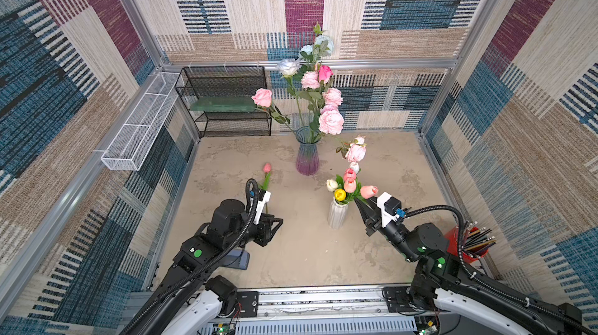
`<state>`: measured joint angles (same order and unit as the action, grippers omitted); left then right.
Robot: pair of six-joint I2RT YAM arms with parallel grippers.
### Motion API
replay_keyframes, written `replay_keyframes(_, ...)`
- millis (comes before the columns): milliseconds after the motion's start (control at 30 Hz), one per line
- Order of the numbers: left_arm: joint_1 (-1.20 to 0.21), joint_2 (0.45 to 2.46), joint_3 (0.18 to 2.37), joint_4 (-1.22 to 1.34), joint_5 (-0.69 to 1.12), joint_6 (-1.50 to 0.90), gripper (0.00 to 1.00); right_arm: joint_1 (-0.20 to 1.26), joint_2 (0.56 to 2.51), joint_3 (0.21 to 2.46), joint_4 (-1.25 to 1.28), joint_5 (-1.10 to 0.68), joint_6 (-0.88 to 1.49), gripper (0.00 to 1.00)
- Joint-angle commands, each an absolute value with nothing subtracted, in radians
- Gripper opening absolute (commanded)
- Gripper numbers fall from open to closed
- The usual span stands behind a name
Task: Pick out pink flowers from the vase
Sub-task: Pick up the flower from the vase.
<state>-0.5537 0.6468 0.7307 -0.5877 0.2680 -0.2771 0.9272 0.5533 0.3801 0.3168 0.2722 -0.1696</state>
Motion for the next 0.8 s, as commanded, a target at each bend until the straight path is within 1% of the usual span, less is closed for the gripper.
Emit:
replay_keyframes(0, -0.552, 0.642, 0.73, -0.564, 0.27, -0.257, 0.41, 0.918, 0.562, 0.391, 0.361, 0.316, -0.114, 0.24)
replay_keyframes(100, -0.552, 0.642, 0.729, -0.564, 0.27, -0.256, 0.41, 0.911, 0.549, 0.387, 0.36, 0.31, -0.105, 0.2)
replay_keyframes(233, -0.553, 0.644, 0.73, -0.562, 0.27, -0.256, 0.41, 0.911, 0.522, 0.394, 0.353, 0.29, -0.108, 0.1)
replay_keyframes(367, -0.552, 0.643, 0.73, -0.563, 0.267, -0.256, 0.41, 0.911, 0.519, 0.433, 0.301, 0.269, -0.108, 0.09)
replay_keyframes(467, -0.552, 0.641, 0.729, -0.569, 0.267, -0.257, 0.41, 0.911, 0.514, 0.473, 0.262, 0.258, -0.113, 0.06)
replay_keyframes(633, -0.552, 0.639, 0.728, -0.569, 0.262, -0.256, 0.41, 0.911, 0.516, 0.555, 0.181, 0.242, -0.14, 0.04)
replay_keyframes(767, -0.553, 0.644, 0.728, -0.568, 0.27, -0.255, 0.41, 0.911, 0.52, 0.65, 0.091, 0.272, -0.138, 0.01)
